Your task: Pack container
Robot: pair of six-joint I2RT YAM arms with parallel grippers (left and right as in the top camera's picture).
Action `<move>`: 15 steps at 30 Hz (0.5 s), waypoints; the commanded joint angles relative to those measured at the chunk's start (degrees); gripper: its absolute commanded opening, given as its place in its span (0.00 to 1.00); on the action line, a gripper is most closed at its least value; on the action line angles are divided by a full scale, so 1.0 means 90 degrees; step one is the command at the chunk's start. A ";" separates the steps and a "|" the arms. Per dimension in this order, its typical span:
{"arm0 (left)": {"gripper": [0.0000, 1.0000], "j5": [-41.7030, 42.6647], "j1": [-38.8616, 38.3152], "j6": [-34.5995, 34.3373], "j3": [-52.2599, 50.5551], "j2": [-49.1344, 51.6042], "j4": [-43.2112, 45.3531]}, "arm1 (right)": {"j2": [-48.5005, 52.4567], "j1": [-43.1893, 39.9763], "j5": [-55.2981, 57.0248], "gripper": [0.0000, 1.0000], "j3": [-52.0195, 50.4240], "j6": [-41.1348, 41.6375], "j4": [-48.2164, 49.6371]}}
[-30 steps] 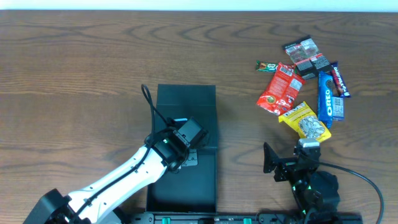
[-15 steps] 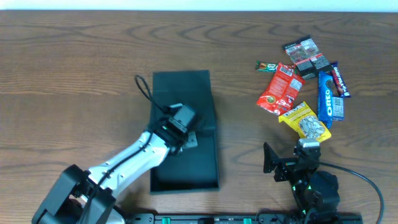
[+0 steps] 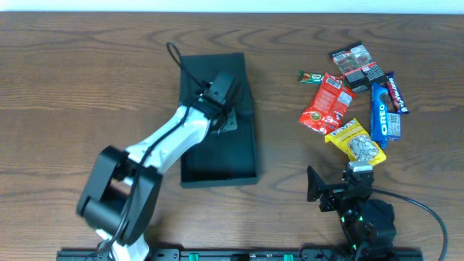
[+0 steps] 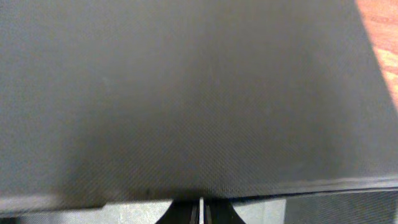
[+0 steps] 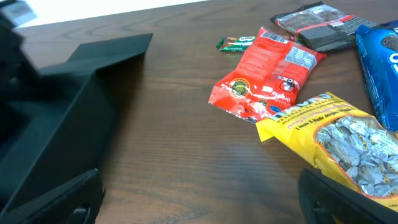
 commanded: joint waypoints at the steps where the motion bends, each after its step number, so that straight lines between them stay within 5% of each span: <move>1: 0.06 0.0253 0.0027 0.0238 0.0614 0.0520 -0.0044 | -0.0044 -0.0039 -0.0002 0.99 -0.0049 -0.0090 -0.0005; 15: 0.05 0.0364 0.0039 0.0384 0.2472 0.1615 -0.0843 | -0.0044 -0.0039 -0.0002 0.99 -0.0049 -0.0090 -0.0005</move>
